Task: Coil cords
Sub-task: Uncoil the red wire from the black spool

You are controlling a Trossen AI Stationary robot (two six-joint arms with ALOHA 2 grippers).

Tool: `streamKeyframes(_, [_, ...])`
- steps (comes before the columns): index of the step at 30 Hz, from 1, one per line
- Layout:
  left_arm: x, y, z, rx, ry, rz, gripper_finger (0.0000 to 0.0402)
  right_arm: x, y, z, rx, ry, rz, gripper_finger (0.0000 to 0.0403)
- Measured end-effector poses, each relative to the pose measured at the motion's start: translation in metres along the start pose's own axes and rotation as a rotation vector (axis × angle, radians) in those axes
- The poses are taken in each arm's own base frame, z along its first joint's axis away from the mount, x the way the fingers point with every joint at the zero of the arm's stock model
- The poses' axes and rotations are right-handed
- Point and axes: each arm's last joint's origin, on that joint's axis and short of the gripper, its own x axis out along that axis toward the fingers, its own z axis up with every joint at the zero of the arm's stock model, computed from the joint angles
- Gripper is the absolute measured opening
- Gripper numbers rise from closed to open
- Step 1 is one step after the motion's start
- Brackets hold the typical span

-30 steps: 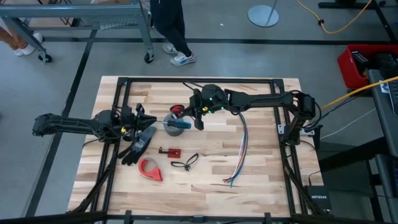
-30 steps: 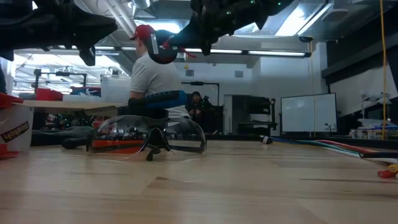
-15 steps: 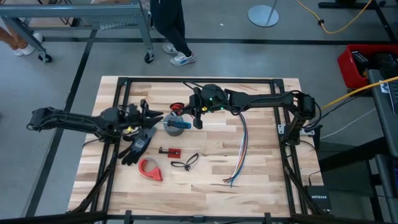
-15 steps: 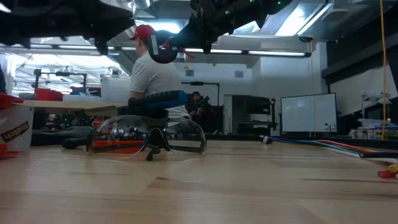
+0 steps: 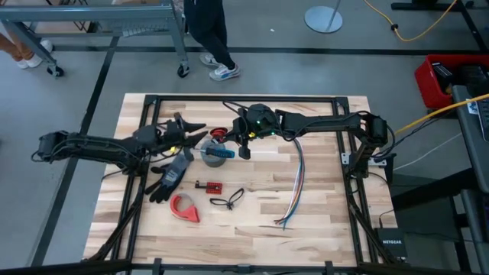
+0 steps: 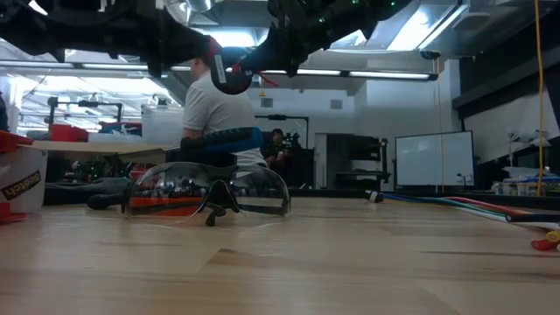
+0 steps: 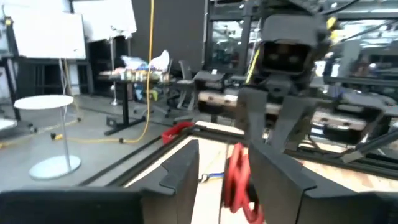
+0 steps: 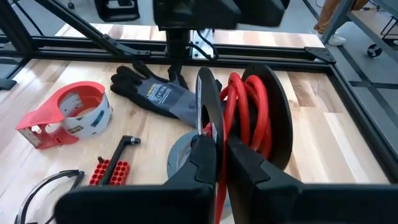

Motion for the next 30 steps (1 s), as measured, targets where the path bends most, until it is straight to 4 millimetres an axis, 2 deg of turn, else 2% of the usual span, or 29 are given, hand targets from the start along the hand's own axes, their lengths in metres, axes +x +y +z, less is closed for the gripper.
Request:
streamKeyframes(12, [0.002, 0.000, -0.011, -0.060, 0.097, -0.039, 0.0094, 0.000, 0.002, 0.000, 0.000, -0.006, 0.043, 0.0019])
streamKeyframes(24, [0.008, -0.002, -0.021, -0.056, 0.155, -0.049, 0.0090, 0.000, 0.001, 0.003, -0.006, -0.032, 0.043, 0.0018])
streamKeyframes(30, [0.009, -0.002, -0.023, -0.052, 0.162, -0.051, 0.0049, 0.000, 0.001, 0.004, -0.009, -0.047, 0.048, 0.0019])
